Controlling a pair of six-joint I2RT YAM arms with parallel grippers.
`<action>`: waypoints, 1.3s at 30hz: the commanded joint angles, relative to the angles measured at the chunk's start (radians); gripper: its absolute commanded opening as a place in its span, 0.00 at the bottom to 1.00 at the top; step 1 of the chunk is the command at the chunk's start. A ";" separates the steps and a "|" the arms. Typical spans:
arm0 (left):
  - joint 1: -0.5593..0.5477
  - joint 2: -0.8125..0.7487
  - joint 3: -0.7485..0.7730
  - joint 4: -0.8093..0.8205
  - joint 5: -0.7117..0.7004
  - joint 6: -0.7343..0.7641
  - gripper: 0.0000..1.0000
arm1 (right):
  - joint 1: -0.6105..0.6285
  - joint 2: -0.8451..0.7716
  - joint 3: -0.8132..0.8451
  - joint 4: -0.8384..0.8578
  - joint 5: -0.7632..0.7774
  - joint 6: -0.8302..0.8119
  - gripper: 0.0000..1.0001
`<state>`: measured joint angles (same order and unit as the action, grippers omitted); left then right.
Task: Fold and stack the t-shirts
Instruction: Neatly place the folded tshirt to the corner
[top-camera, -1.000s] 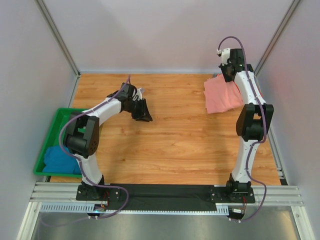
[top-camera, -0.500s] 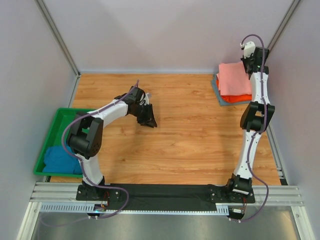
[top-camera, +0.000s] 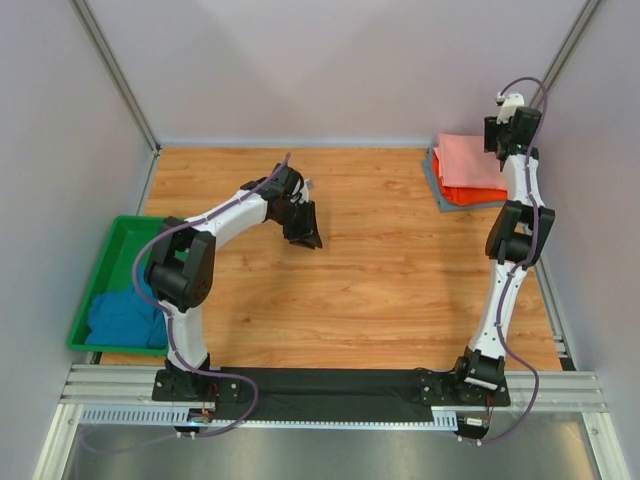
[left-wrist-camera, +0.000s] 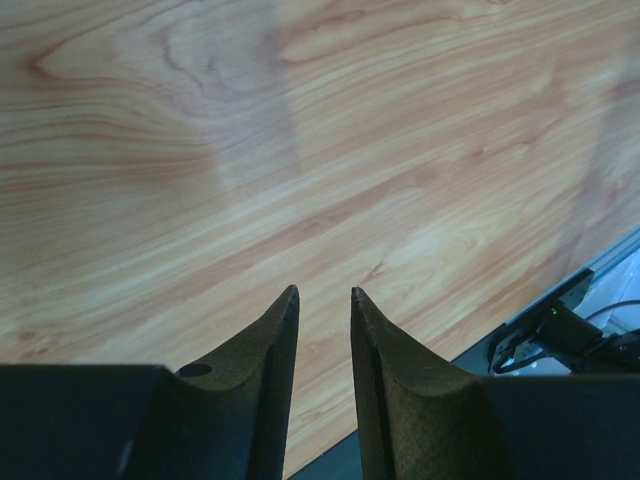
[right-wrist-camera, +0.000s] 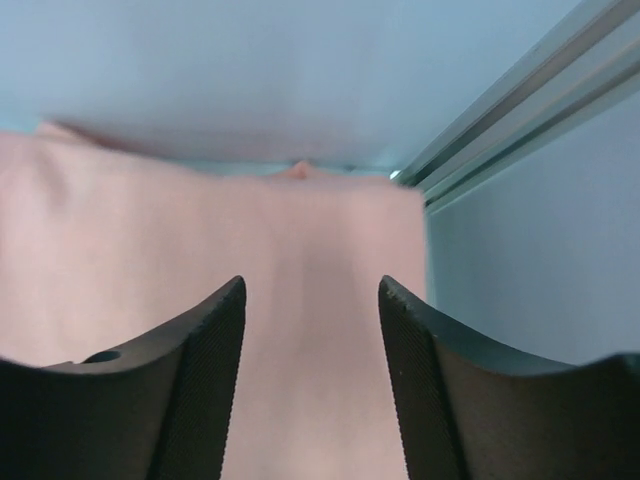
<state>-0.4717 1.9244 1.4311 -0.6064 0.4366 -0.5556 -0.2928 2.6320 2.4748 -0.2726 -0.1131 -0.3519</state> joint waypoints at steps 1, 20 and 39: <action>-0.022 -0.021 0.061 -0.024 0.014 -0.007 0.34 | 0.029 -0.202 -0.170 0.064 -0.048 0.143 0.55; -0.035 -0.180 -0.066 0.056 0.062 -0.033 0.34 | 0.063 -0.444 -0.520 -0.235 -0.074 1.181 0.53; -0.035 -0.185 0.026 -0.042 0.033 0.003 0.34 | 0.095 -0.492 -0.703 -0.261 0.085 1.372 0.52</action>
<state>-0.5026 1.7542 1.3987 -0.6281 0.4759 -0.5709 -0.2039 2.1639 1.7725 -0.5488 -0.0727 0.9874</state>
